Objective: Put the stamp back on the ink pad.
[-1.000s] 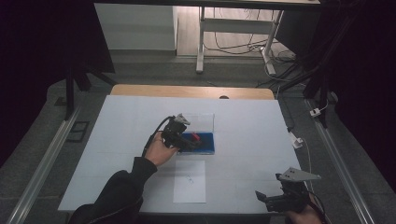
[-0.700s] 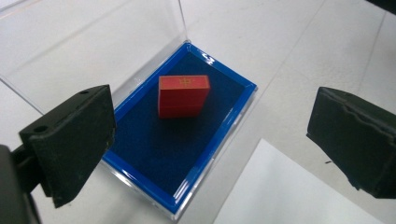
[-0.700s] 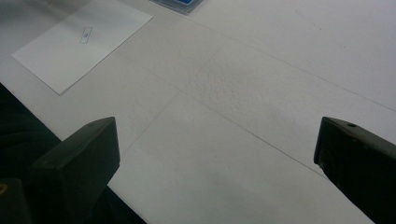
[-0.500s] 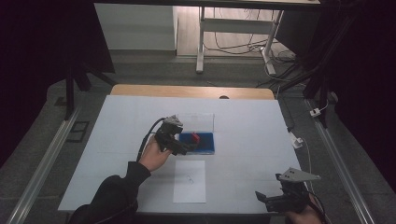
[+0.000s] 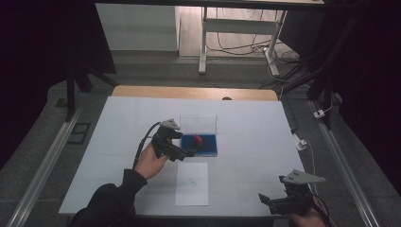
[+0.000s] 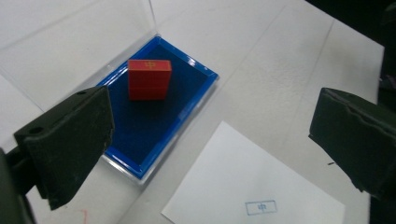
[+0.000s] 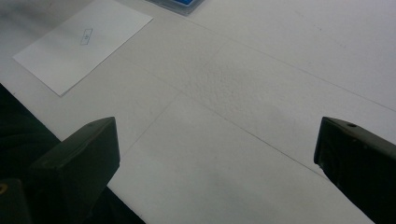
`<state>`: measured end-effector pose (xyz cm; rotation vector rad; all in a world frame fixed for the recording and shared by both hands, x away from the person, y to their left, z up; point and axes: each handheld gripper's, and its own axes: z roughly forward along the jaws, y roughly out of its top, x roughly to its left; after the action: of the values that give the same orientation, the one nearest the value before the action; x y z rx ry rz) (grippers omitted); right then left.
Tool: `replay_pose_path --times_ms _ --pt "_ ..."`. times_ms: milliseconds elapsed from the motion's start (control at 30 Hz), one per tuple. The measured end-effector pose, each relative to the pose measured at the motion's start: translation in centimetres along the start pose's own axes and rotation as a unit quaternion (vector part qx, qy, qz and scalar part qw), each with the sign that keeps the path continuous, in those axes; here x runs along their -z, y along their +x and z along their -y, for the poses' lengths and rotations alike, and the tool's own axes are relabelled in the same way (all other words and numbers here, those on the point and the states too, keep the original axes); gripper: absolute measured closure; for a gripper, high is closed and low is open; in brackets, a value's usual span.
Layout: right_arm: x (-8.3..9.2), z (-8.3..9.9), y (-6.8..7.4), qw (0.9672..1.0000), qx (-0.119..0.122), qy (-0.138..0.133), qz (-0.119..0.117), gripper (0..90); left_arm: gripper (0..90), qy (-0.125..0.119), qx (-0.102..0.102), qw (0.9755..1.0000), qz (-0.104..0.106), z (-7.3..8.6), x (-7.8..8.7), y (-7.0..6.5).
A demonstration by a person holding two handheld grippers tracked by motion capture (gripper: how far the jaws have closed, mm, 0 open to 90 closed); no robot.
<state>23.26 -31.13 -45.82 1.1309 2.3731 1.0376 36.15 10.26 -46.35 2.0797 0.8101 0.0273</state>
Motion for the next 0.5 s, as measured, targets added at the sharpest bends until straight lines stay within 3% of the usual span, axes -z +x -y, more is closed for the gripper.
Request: replay_pose_path --times_ms 500 --pt "0.1 0.0 -0.3 0.9998 -0.016 -0.007 -0.004 0.2 0.3 -0.010 -0.004 0.9999 -0.003 2.0 3.2 -1.8"
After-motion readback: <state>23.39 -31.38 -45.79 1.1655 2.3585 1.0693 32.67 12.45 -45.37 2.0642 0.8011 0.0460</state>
